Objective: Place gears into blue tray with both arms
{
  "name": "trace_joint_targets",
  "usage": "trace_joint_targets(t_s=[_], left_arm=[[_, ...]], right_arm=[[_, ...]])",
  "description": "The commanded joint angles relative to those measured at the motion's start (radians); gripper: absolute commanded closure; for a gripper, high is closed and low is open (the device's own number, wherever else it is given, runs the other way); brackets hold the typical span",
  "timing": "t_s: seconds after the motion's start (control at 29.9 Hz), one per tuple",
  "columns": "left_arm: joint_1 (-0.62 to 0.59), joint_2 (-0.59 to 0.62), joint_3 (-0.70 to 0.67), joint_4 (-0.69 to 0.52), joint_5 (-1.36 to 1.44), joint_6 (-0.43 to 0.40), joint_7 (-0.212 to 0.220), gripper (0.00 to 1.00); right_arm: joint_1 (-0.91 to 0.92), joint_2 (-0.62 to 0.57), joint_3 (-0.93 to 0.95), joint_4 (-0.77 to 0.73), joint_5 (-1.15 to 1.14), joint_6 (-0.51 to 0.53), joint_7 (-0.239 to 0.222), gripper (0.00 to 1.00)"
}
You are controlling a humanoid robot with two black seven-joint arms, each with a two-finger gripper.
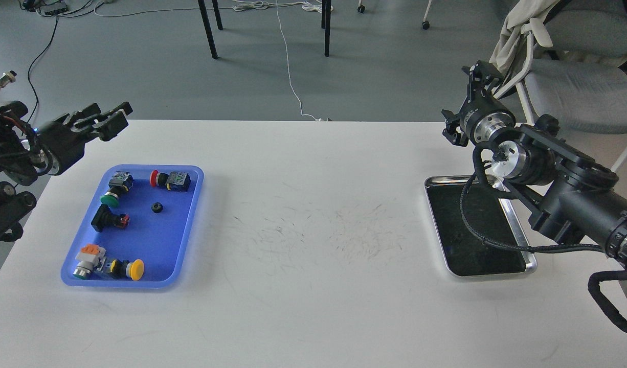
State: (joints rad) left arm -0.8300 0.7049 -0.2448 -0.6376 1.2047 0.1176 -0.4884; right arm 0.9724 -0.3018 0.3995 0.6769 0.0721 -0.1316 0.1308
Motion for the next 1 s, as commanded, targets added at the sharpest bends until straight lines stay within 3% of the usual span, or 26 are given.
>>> trace_joint_targets(t_s=[0.0, 0.13, 0.33, 0.7, 0.87, 0.97], left_arm=[[-0.003, -0.007, -0.004, 0.006, -0.083, -0.032, 0.0, 0.14], [-0.02, -0.036, -0.021, 0.006, -0.175, -0.093, 0.0, 0.14], [-0.047, -0.061, -0.031, 0.009, -0.574, -0.237, 0.0, 0.07], [-0.054, -0.093, -0.047, 0.021, -0.715, -0.24, 0.0, 0.02], [-0.052, -0.108, -0.073, 0.025, -0.809, -0.341, 0.0, 0.02], [-0.057, -0.117, -0.067, 0.074, -0.844, -0.355, 0.0, 0.02]], right_arm=[[0.003, -0.039, -0.014, 0.038, 0.0, 0.003, 0.0, 0.01], [0.011, -0.103, -0.079, 0.108, -0.002, 0.006, 0.001, 0.01], [0.051, -0.217, -0.198, 0.226, -0.038, 0.012, 0.001, 0.01], [0.091, -0.342, -0.362, 0.36, -0.19, 0.065, -0.005, 0.01], [0.152, -0.361, -0.481, 0.4, -0.239, 0.093, -0.002, 0.01], [0.158, -0.381, -0.508, 0.435, -0.273, 0.095, 0.003, 0.01]])
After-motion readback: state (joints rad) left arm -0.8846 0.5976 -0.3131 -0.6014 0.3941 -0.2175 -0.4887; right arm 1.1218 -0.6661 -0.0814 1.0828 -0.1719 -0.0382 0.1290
